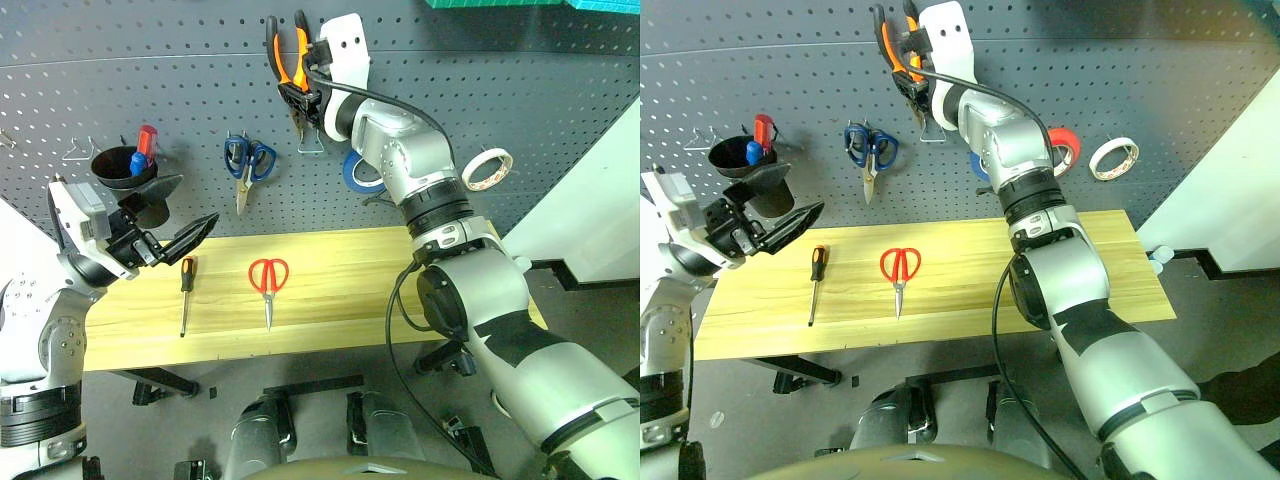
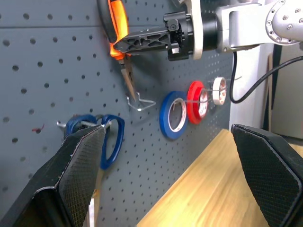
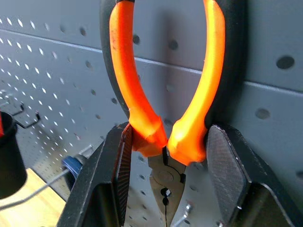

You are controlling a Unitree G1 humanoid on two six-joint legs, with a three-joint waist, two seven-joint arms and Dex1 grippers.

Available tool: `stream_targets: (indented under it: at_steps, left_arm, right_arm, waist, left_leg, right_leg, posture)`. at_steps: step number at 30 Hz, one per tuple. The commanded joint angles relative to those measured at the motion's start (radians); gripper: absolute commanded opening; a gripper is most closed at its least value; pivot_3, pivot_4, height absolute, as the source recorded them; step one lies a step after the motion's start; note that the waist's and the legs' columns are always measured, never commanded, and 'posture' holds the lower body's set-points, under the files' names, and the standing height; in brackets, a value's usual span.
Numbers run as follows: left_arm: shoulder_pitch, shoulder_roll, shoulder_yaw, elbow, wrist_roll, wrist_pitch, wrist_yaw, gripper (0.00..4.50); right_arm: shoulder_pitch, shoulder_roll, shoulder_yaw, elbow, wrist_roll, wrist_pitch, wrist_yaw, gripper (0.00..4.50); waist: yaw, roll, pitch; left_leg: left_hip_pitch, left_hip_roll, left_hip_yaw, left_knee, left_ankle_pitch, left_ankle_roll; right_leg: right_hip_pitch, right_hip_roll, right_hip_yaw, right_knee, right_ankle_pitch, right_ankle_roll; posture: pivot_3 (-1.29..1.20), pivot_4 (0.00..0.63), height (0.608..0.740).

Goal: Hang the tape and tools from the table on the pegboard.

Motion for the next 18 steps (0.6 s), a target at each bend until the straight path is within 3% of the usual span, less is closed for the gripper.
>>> stream_targets:
  at_steps: [1, 17, 18]
  left_arm:
    - [0.003, 0.02, 0.023, -0.04, -0.001, -0.023, 0.002, 4.5]
    - [-0.012, 0.026, 0.002, 0.002, 0.02, -0.045, -0.015, 4.5]
    - [-0.012, 0.027, 0.001, 0.004, 0.021, -0.046, -0.017, 4.5]
  right_arm:
    - [-0.02, -0.01, -0.013, 0.001, -0.027, -0.037, -0.036, 2.01]
    - [0.05, -0.003, -0.009, 0.011, -0.074, -0.003, -0.072, 2.01]
    - [0.052, -0.004, -0.008, 0.008, -0.073, 0.002, -0.065, 2.32]
  waist:
    - [0.002, -0.001, 0.0]
    - [0.004, -0.001, -0.006]
    - [0.004, -0.001, -0.006]
  left_leg:
    - [0.0, 0.0, 0.0, 0.0, 0.0, 0.0]
    - [0.003, 0.0, 0.0, -0.001, 0.0, -0.001]
    - [0.004, 0.0, 0.0, -0.001, 0.0, -0.001]
  right_leg:
    - [0.0, 0.0, 0.0, 0.0, 0.0, 0.0]
    - [0.002, 0.0, 0.001, 0.001, -0.001, -0.001]
    - [0.002, 0.0, 0.001, 0.001, -0.001, -0.001]
  posture:
    - [0.08, 0.049, 0.73]
    - [0.05, 0.056, 0.73]
    - [0.05, 0.056, 0.73]
